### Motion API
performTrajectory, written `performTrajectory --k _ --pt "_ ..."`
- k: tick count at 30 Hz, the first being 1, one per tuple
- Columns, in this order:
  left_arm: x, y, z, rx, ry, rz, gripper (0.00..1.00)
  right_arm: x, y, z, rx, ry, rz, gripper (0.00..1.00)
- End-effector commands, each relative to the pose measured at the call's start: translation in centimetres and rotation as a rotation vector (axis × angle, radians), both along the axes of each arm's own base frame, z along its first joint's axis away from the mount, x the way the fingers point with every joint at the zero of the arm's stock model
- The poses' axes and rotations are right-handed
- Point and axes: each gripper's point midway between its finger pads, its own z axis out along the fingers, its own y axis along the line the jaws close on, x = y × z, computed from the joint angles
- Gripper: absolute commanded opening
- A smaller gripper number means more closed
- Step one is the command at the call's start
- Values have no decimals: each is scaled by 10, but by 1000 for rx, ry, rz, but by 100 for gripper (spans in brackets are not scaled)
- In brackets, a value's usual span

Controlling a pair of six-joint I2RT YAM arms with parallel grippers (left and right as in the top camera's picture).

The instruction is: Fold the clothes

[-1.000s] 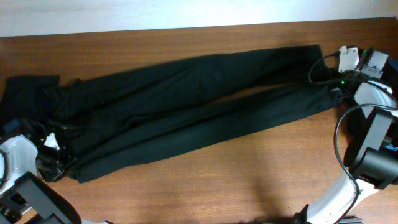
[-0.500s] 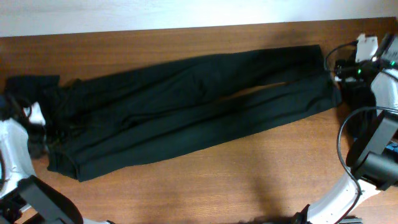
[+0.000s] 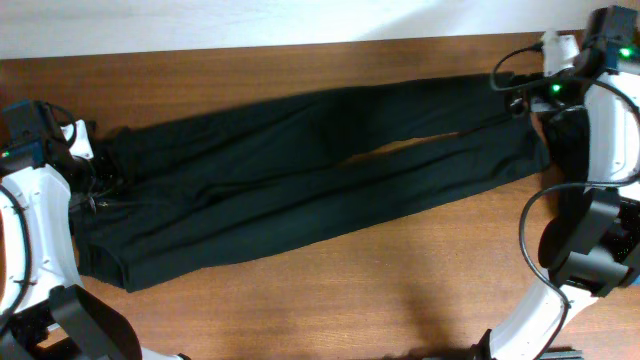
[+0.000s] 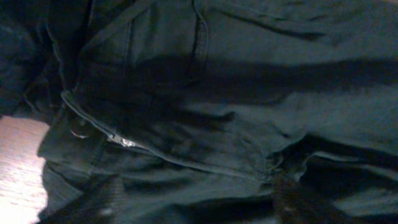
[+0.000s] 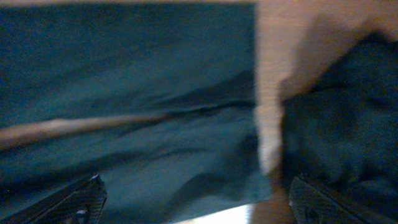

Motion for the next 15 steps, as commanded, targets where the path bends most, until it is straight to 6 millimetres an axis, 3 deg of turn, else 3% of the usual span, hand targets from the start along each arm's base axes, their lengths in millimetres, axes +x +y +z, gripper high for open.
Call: performTrajectory --k 1,3,6,10,15 --pt "0 -3 -5 -19 10 -3 35 1 27 -2 47 24 44 100" --pt "-4 -8 -9 -46 33 -5 15 -3 36 -4 58 48 59 79" --pt "-15 -13 -17 -62 85 -4 10 -14 41 -9 78 100 50 52" --pt "-30 -13 -37 -61 154 9 11 -23 40 -21 118 150 -20 35" --pt "-45 -13 -71 -50 199 41 12 -37 30 -42 74 217 -48 23"
